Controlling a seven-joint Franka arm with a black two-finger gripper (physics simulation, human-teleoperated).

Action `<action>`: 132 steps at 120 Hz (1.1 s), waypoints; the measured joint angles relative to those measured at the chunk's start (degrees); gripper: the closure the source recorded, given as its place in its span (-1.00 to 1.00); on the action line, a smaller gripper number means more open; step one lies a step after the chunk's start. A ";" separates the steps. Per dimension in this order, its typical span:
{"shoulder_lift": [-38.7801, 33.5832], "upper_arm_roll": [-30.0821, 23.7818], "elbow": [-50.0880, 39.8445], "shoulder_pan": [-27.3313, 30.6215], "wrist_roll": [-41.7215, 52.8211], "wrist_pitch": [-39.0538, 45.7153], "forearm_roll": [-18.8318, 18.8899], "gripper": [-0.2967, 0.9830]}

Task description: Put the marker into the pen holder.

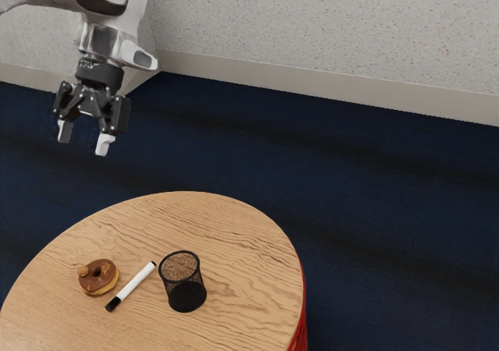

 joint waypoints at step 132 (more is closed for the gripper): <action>-5.12 6.80 -59.51 2.05 6.81 88.17 0.78 -0.54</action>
